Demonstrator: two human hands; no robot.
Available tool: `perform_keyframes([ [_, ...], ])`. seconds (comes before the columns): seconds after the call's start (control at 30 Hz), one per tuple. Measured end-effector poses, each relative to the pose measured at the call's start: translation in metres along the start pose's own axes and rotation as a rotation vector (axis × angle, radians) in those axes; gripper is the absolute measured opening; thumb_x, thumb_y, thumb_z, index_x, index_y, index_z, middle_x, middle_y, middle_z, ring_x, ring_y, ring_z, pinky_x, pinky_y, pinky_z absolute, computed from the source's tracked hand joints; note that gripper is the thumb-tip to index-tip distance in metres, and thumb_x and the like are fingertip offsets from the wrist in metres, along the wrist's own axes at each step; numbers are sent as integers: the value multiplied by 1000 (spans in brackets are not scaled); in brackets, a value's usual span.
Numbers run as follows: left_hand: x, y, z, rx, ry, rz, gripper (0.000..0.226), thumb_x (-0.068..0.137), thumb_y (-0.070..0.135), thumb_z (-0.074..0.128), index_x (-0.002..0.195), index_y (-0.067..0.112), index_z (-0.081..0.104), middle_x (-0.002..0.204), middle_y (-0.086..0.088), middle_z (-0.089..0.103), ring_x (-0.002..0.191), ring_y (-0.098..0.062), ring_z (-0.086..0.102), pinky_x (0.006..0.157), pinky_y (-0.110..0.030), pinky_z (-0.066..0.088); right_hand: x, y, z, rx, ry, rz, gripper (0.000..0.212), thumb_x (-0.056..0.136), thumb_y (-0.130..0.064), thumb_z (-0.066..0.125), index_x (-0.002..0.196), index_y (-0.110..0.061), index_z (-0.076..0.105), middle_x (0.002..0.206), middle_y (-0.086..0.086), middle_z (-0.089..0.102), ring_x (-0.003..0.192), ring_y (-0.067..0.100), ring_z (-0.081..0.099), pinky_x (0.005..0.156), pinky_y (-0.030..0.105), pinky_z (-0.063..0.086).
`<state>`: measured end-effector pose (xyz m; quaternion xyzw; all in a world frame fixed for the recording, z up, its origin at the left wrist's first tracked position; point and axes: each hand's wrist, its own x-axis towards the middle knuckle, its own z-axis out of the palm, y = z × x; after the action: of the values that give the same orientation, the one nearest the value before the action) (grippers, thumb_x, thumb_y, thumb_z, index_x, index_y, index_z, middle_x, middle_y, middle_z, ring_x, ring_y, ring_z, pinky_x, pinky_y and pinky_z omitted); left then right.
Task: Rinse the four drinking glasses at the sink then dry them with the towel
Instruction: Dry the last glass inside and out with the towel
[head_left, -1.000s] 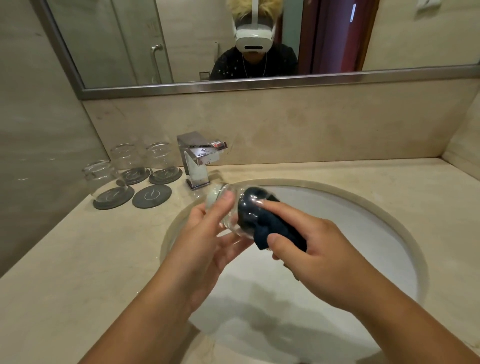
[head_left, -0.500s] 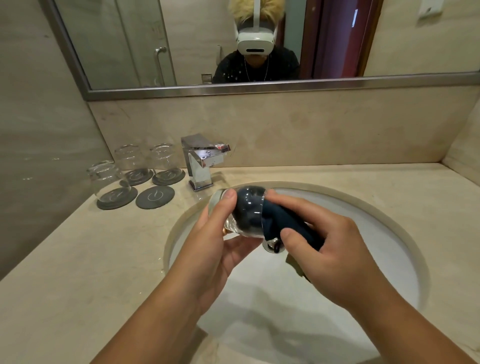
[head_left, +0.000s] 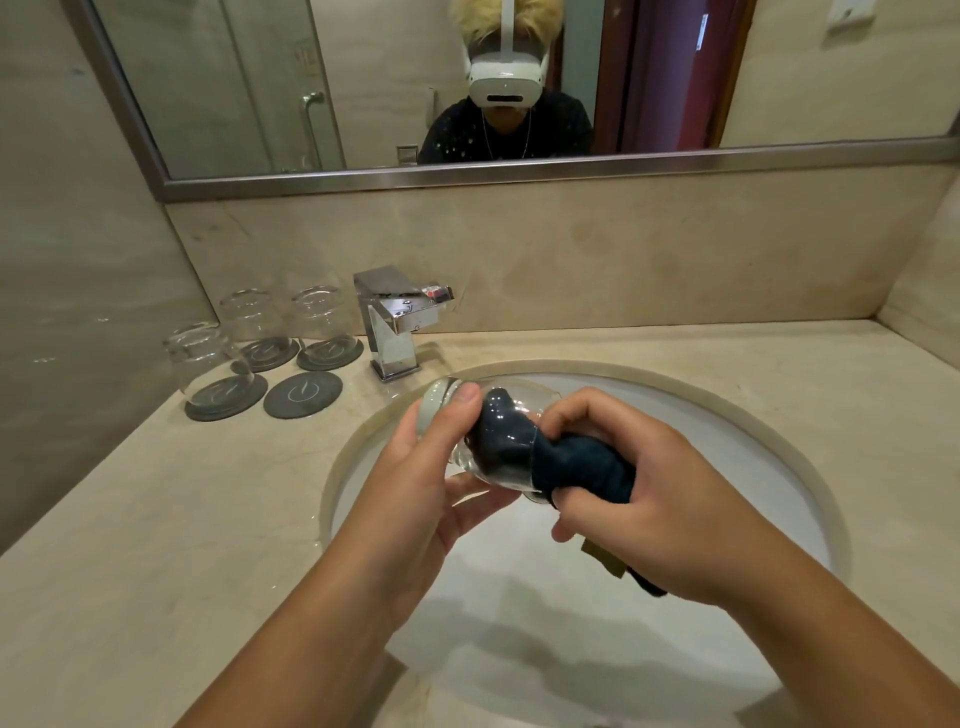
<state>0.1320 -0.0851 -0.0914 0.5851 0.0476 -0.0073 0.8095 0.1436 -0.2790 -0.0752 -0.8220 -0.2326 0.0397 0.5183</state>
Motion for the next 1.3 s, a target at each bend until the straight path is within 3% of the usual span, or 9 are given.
perform_keyframes([
  [0.1,-1,0,-3,44,-46,-31,49,89,48,70,133,27,64,124,-6,75,100,-30,77,85,-37,62,1,4,5,-188,-7,-98,83,84,-1,61,137,-64,55,101,-28,73,75,0,66,65,16,51],
  [0.2,-2,-4,-3,159,-82,-22,38,88,47,72,121,30,67,109,-6,78,92,-27,77,86,-41,61,1,5,10,-240,-108,-145,84,85,-1,58,141,-62,51,126,-46,61,115,-14,61,92,7,45],
  [0.37,-1,-7,-3,217,-43,9,46,87,53,71,122,23,65,99,-6,77,90,-25,76,82,-42,62,2,-2,8,-82,-247,83,76,89,-2,56,130,-66,58,77,-28,69,65,18,71,53,21,54],
  [0.47,-2,-6,-2,232,-48,19,48,88,50,70,127,22,64,109,-11,76,98,-29,77,85,-45,63,2,-1,4,96,-268,178,70,89,1,54,128,-57,66,60,-9,66,49,13,61,48,24,49],
  [0.73,-2,-2,-11,240,-290,195,85,74,56,85,149,45,46,147,4,62,129,-35,65,113,-53,48,1,0,-2,721,-306,286,43,77,-22,79,120,-26,76,89,15,60,51,14,52,46,21,46],
  [0.93,2,0,-22,326,-397,148,82,84,63,74,154,56,32,154,6,56,141,-22,55,121,-53,35,-2,-6,-3,540,-221,222,31,77,-25,80,108,-28,80,67,0,61,48,14,53,46,20,45],
  [1.07,4,-2,-23,437,-242,83,77,67,99,49,129,55,63,128,5,73,113,-21,70,91,-46,56,-5,-7,-3,64,-127,65,35,87,-18,85,105,-47,77,73,-19,73,59,5,66,58,19,53],
  [1.2,3,0,-19,497,-180,81,68,77,89,43,111,38,73,87,2,71,64,-15,56,60,-27,46,-5,-2,8,-152,-161,-116,48,87,-4,78,119,-41,78,108,-26,77,103,2,72,88,18,54],
  [1.3,3,-1,-15,505,-144,152,51,86,70,55,108,28,73,76,6,66,58,-15,52,54,-20,43,-4,-5,8,-98,-213,-54,52,88,1,72,122,-38,78,111,-18,78,96,4,72,78,17,55],
])
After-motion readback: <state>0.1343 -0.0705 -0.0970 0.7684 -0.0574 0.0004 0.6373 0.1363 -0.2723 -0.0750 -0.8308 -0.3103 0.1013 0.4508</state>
